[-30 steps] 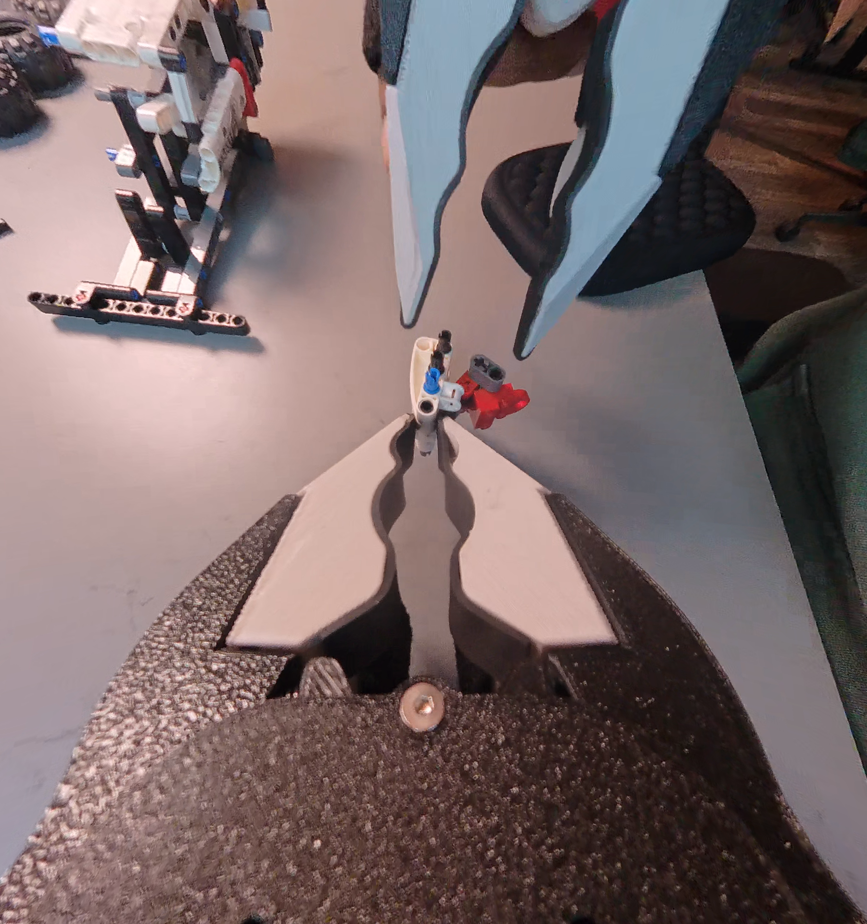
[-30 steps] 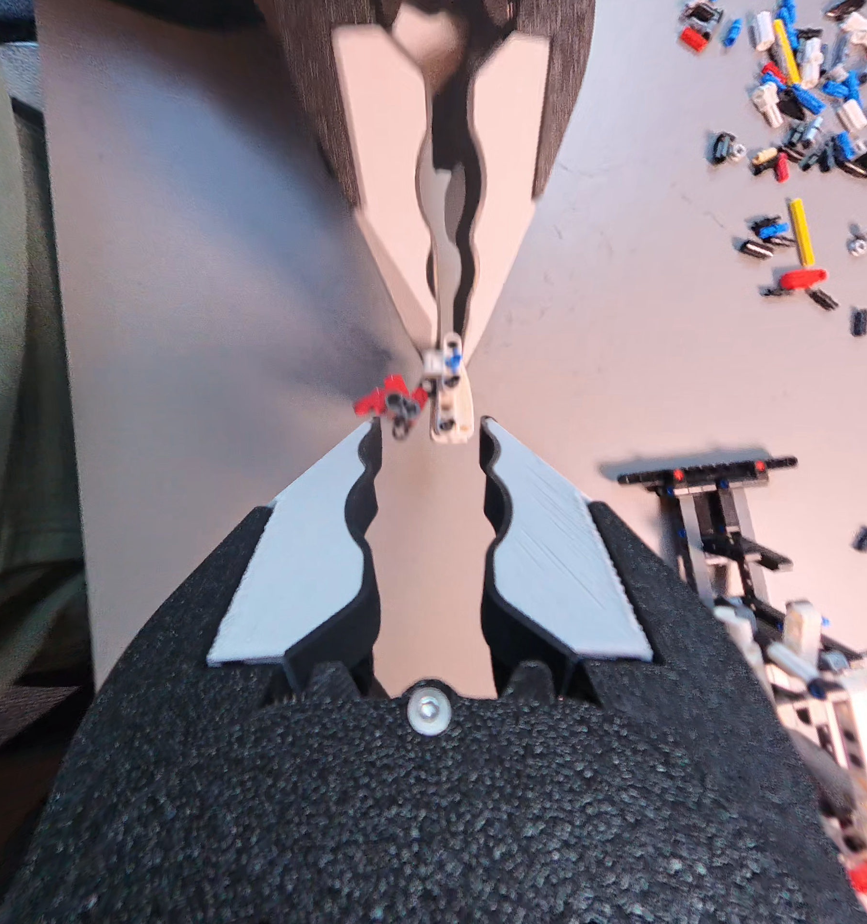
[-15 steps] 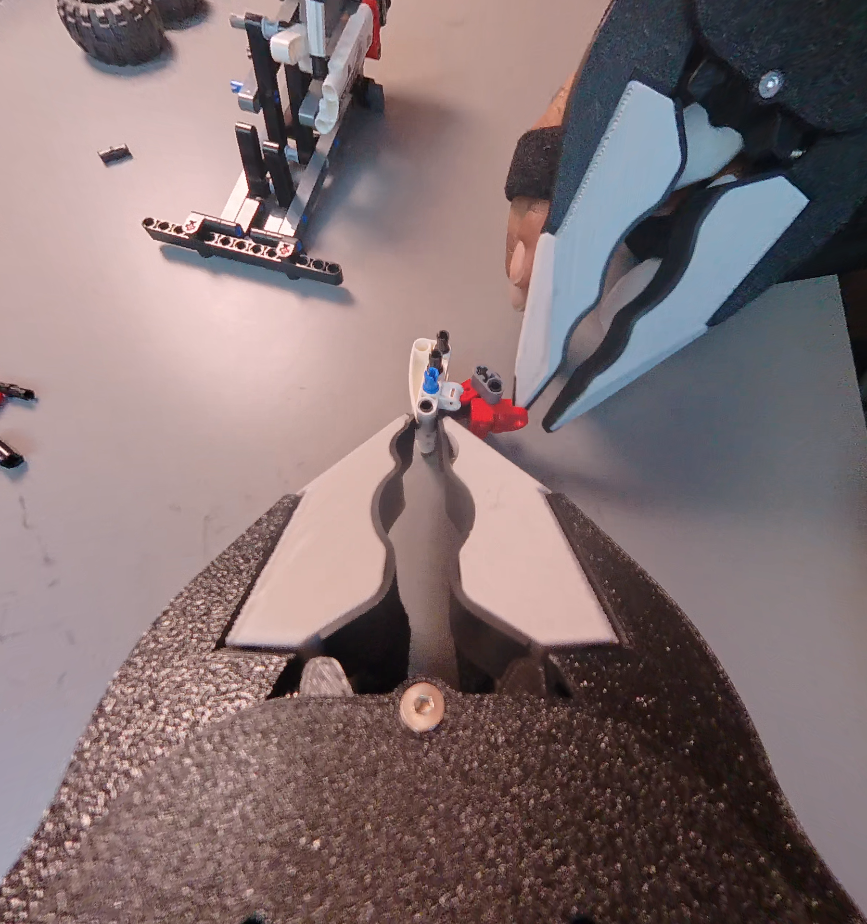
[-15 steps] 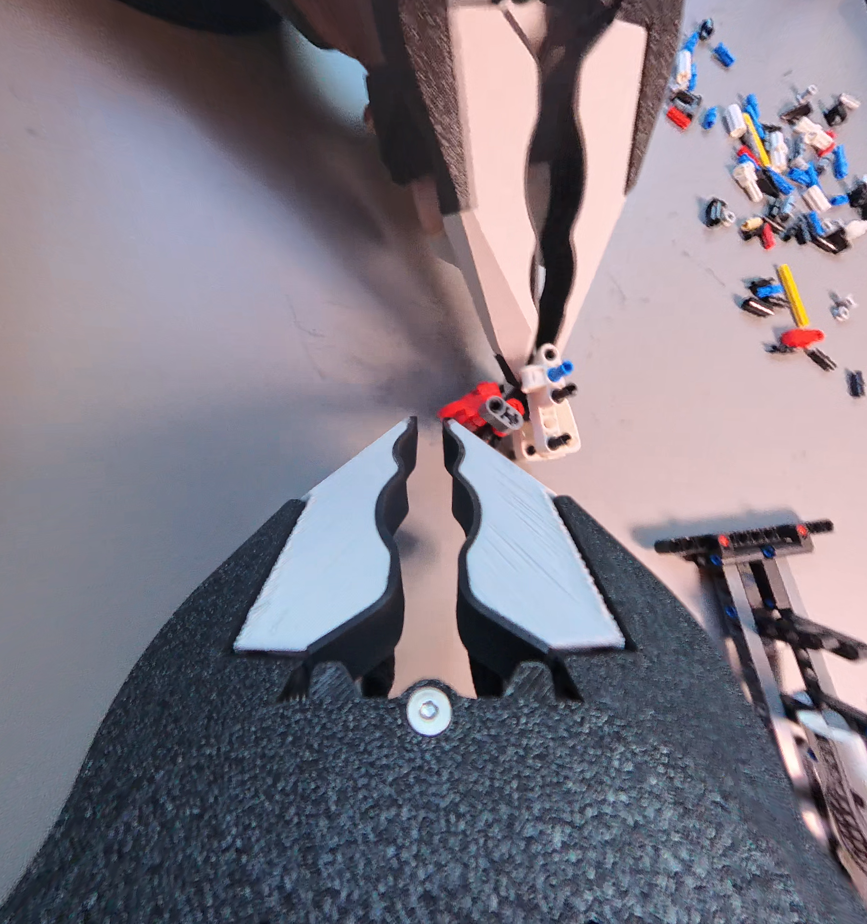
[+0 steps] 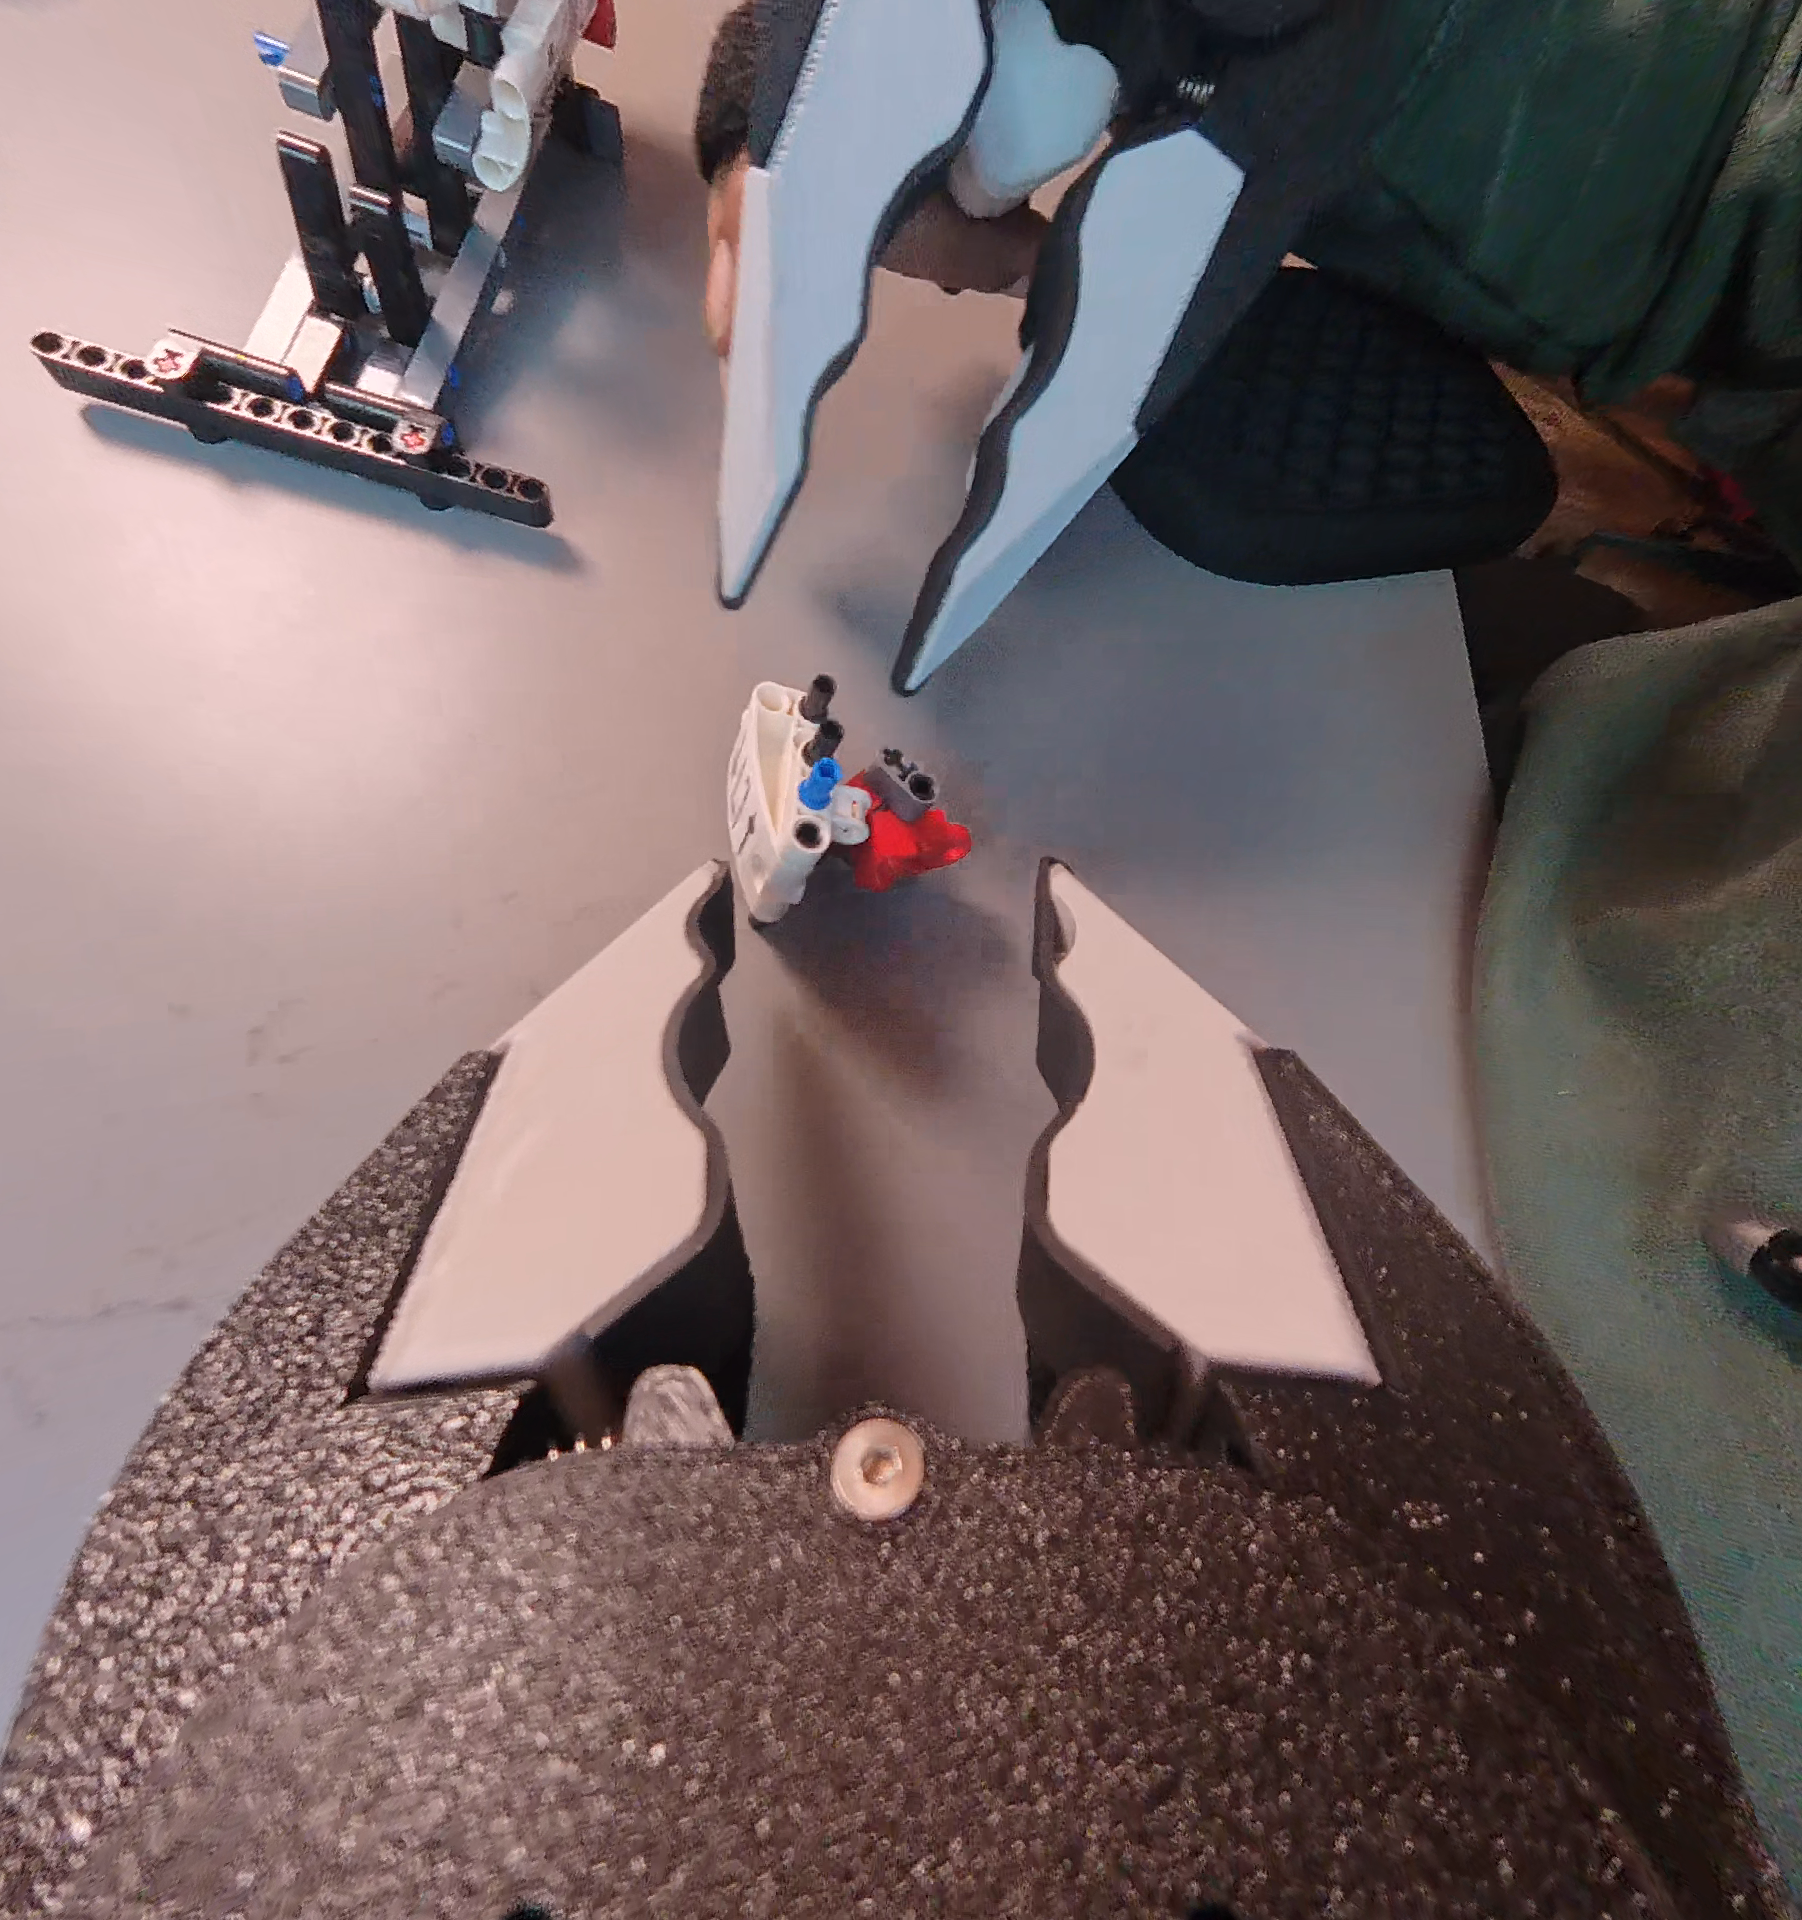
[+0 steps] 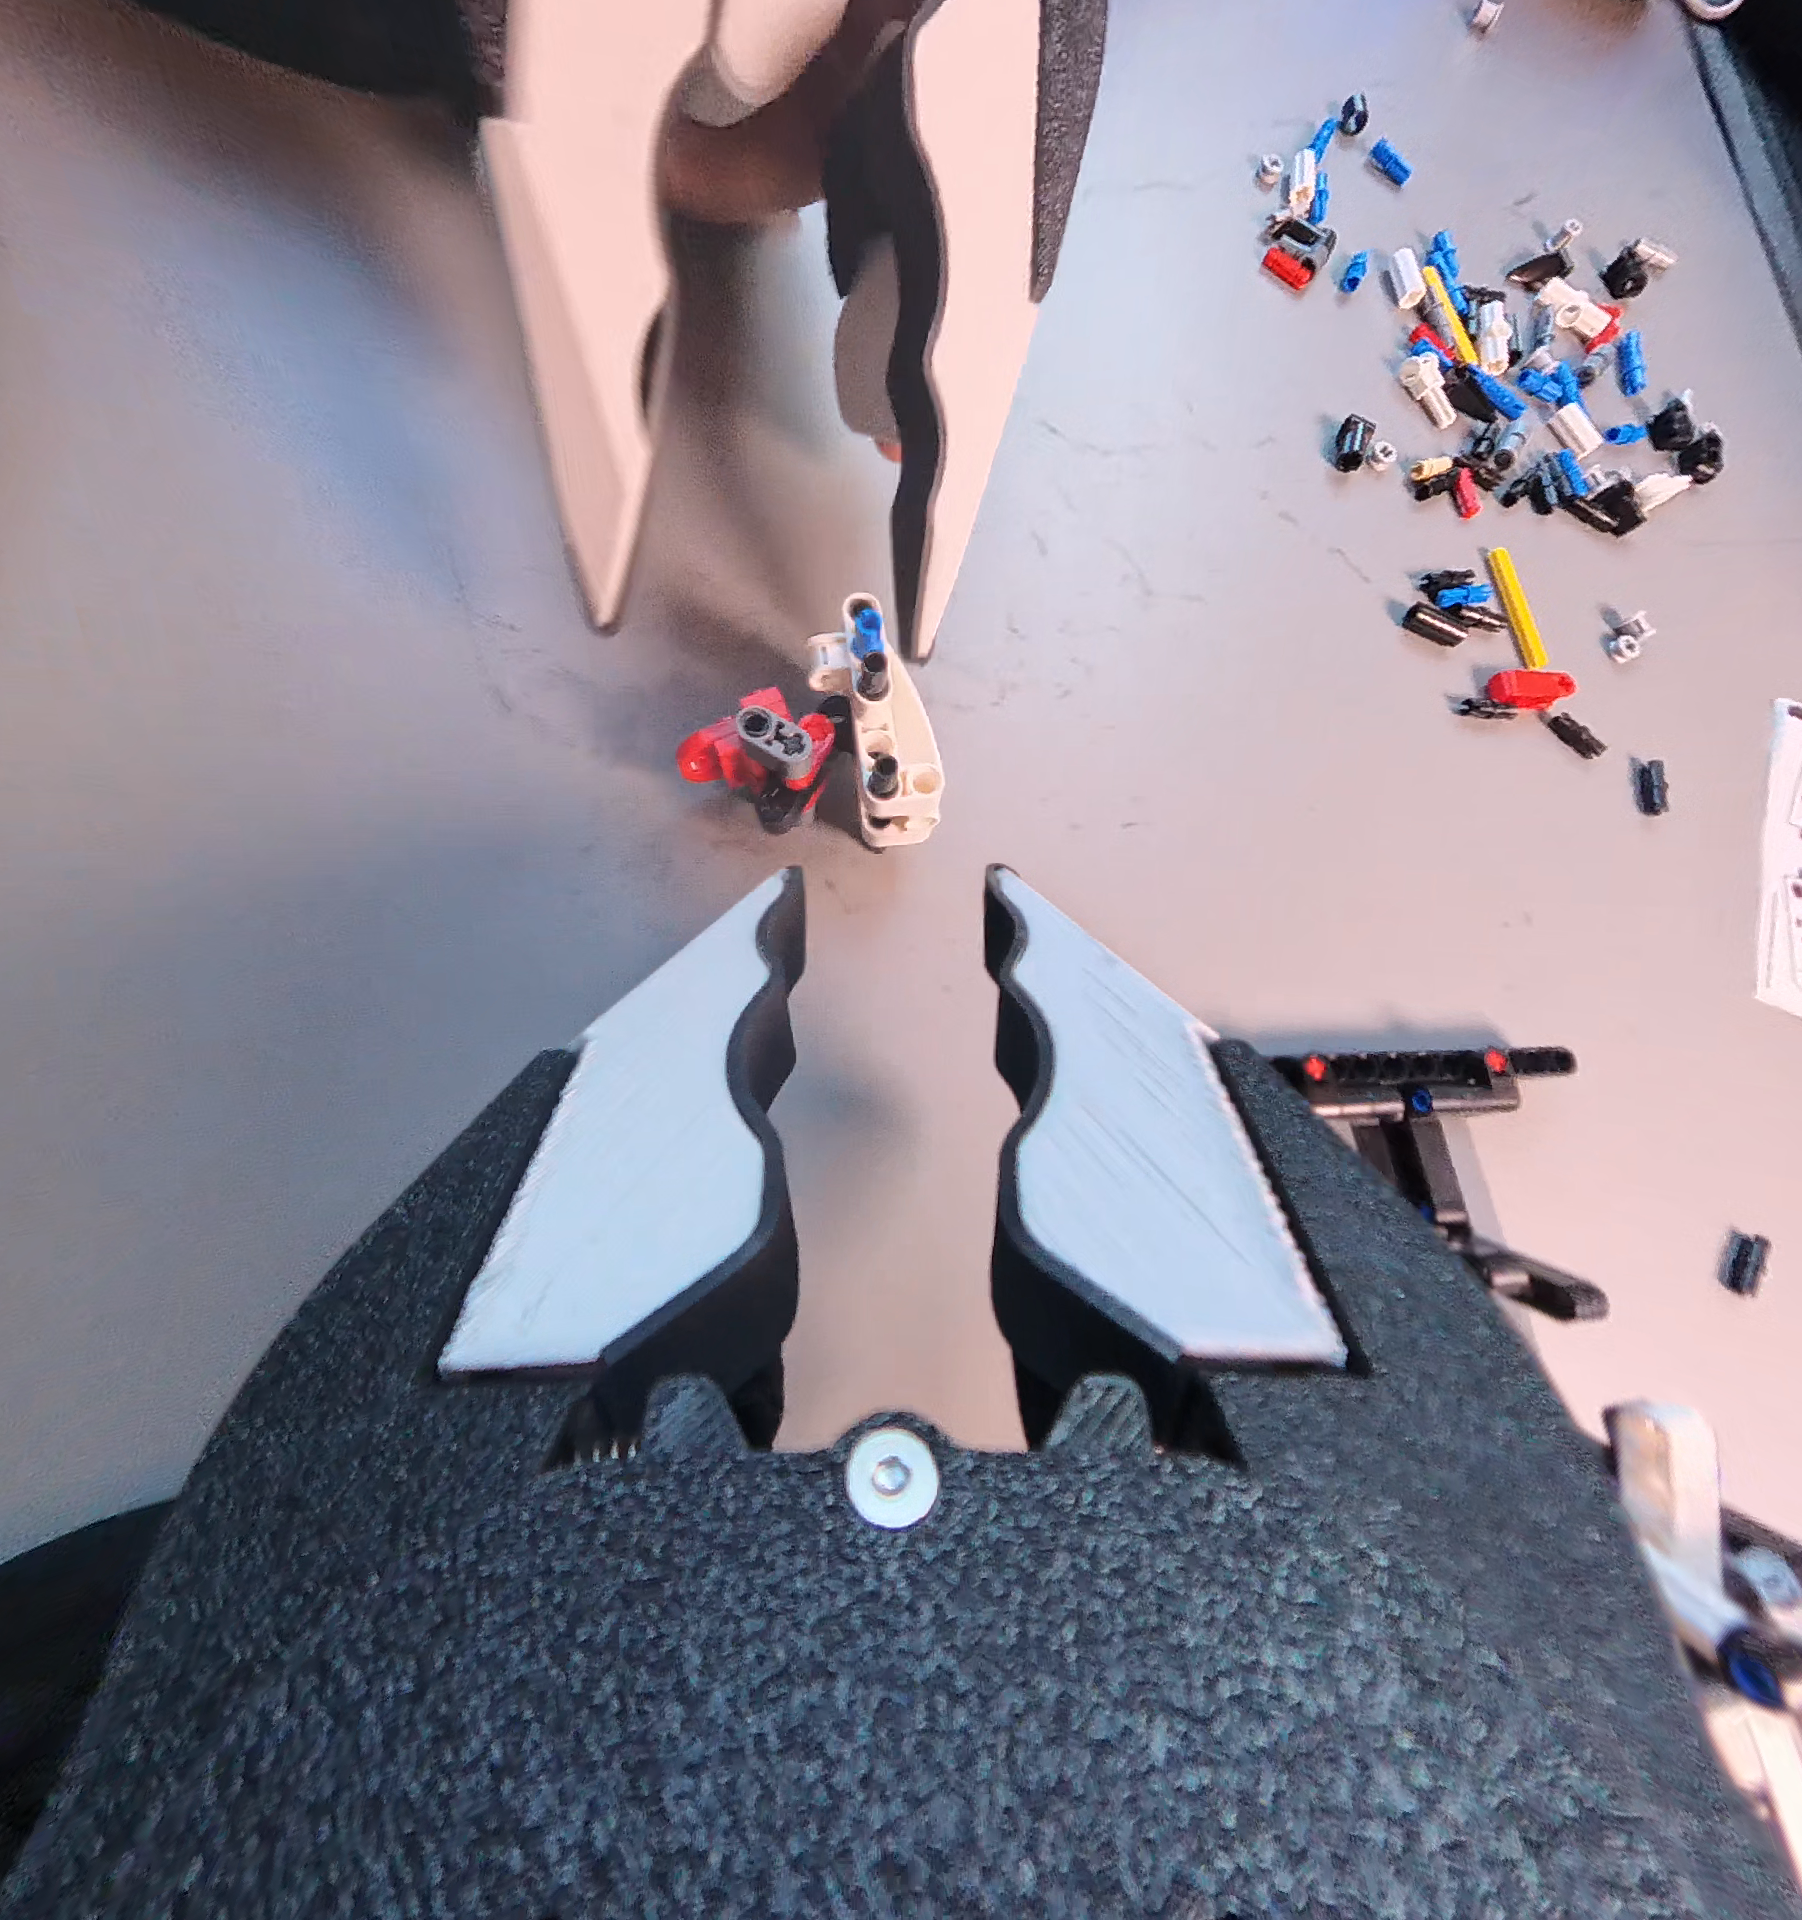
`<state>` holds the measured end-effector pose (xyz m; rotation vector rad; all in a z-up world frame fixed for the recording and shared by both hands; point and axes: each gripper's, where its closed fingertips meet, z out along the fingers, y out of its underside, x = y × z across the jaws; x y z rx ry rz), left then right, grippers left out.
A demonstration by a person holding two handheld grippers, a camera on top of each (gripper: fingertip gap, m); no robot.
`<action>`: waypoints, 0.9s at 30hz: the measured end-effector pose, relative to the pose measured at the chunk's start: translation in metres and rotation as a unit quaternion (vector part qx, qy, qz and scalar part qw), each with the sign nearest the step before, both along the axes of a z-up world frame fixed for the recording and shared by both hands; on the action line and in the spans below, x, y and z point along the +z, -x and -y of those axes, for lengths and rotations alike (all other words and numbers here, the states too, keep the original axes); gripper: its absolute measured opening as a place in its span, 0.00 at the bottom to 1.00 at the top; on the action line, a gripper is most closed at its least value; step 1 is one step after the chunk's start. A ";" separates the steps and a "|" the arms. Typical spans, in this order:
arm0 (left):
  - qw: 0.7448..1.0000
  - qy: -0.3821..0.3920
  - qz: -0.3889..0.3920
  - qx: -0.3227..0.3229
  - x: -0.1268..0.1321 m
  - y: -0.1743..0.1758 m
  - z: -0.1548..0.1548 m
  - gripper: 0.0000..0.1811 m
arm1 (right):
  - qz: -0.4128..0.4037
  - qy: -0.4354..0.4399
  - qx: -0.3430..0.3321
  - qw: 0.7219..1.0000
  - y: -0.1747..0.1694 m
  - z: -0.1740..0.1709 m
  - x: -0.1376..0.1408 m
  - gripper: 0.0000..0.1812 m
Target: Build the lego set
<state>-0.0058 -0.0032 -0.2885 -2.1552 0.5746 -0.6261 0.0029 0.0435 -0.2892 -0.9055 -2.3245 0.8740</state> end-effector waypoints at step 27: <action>0.993 0.006 -0.112 -0.034 -0.027 -0.001 0.004 0.19 | -0.013 0.012 0.058 0.998 0.020 0.022 -0.015 0.10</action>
